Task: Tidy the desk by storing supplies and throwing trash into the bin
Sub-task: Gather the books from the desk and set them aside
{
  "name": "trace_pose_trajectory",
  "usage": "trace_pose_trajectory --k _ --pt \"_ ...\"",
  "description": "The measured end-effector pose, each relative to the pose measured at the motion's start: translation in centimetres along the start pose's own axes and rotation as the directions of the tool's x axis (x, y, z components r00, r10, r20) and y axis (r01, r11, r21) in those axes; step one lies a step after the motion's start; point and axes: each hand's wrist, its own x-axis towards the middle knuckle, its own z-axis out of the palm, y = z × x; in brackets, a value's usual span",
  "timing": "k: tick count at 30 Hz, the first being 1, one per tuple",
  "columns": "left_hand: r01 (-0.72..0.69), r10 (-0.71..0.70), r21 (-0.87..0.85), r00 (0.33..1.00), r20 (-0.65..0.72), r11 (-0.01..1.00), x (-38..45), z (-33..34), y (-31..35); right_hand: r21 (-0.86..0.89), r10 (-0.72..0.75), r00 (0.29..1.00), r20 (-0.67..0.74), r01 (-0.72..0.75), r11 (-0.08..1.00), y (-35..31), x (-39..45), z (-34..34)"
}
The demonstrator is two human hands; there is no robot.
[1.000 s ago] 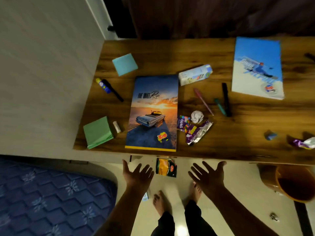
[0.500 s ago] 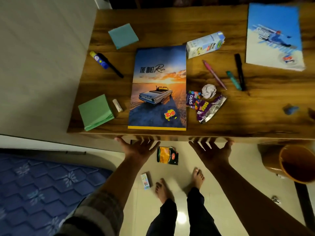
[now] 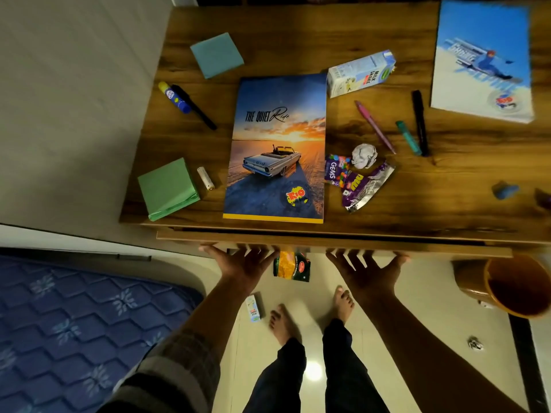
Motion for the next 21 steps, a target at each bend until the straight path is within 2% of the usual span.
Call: trace_pose_trajectory --k 6,13,16,17,18,21 --pt "-0.006 0.008 0.024 0.997 -0.082 1.000 -3.5 -4.3 -1.5 -0.044 0.031 0.997 -0.068 -0.034 0.998 0.5 -3.2 -4.2" --pt "-0.063 0.105 0.200 0.973 -0.206 0.978 -8.1 -7.8 -3.1 -0.073 -0.017 0.969 -0.246 -0.001 0.997 1.6 -7.2 -7.5" --pt "-0.052 0.134 0.275 0.949 -0.286 0.960 -9.8 -9.4 -3.4 -0.118 -0.046 0.968 -0.245 0.018 0.993 2.1 -8.5 -8.6" --pt "-0.043 0.128 0.297 0.953 -0.274 0.954 -10.2 -9.9 -3.6 -0.125 -0.050 0.965 -0.258 0.018 0.992 2.2 -9.3 -8.7" --pt "-0.046 0.134 0.304 0.952 -0.275 0.952 -10.8 -10.2 -3.8 -0.149 -0.050 0.972 -0.229 0.016 0.989 2.2 -9.8 -9.1" --pt "-0.065 0.195 0.414 0.939 -0.281 0.908 -12.3 -11.0 -4.5 -0.290 -0.117 0.956 -0.269 0.035 0.956 2.6 -11.4 -9.9"
